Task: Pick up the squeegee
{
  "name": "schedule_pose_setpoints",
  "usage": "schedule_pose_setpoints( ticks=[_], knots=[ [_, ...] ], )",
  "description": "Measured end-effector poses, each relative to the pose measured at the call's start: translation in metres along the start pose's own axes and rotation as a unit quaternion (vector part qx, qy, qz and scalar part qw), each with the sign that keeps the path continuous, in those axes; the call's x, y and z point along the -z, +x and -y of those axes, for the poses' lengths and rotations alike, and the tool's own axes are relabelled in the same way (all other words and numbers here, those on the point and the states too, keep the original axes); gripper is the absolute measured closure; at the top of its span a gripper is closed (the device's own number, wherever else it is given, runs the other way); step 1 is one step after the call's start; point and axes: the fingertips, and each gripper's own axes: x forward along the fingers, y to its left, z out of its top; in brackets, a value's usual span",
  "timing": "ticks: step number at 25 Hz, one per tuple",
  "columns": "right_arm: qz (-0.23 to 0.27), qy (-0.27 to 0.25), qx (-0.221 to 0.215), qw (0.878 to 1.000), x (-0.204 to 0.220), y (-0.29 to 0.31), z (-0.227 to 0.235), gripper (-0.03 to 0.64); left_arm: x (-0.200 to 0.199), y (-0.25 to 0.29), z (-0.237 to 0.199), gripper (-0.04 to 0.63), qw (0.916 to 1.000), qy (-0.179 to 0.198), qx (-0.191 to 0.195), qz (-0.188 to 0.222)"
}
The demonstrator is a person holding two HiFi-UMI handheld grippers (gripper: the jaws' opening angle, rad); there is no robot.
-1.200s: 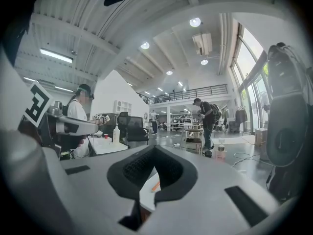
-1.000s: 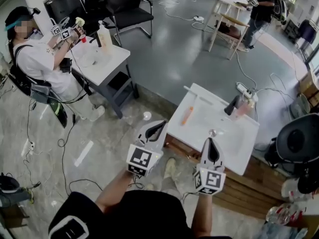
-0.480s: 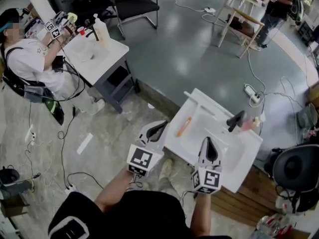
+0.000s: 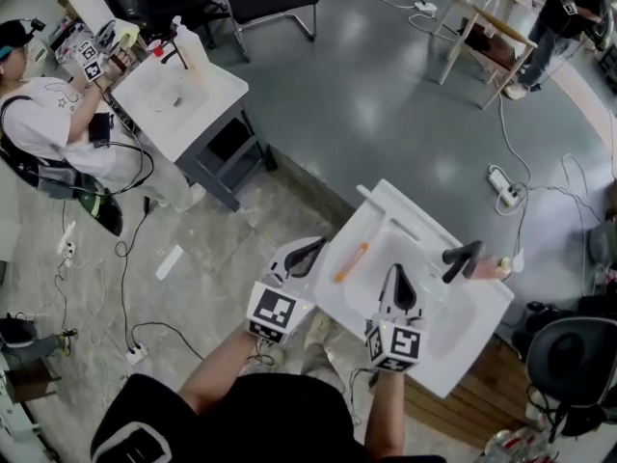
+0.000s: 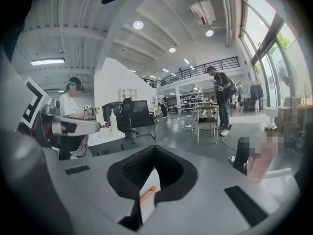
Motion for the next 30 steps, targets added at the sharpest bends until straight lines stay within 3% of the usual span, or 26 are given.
schedule_pose_setpoints(
  ticks=[13,21,30],
  knots=[
    [-0.064,0.025,-0.022,0.997,0.058,0.074,0.027,0.618,0.055,0.054,-0.025,0.592,0.9978,-0.016,-0.026,-0.059],
    [-0.111,0.049,-0.009,0.993,0.092,0.111,0.035,0.613,0.077,0.065,-0.038,0.592,0.9958,-0.026,-0.043,-0.076],
    [-0.165,0.067,0.016,0.984,0.126,0.148,0.041,0.446,0.089,0.065,-0.048,0.592,0.9940,-0.036,-0.054,-0.089]
  ],
)
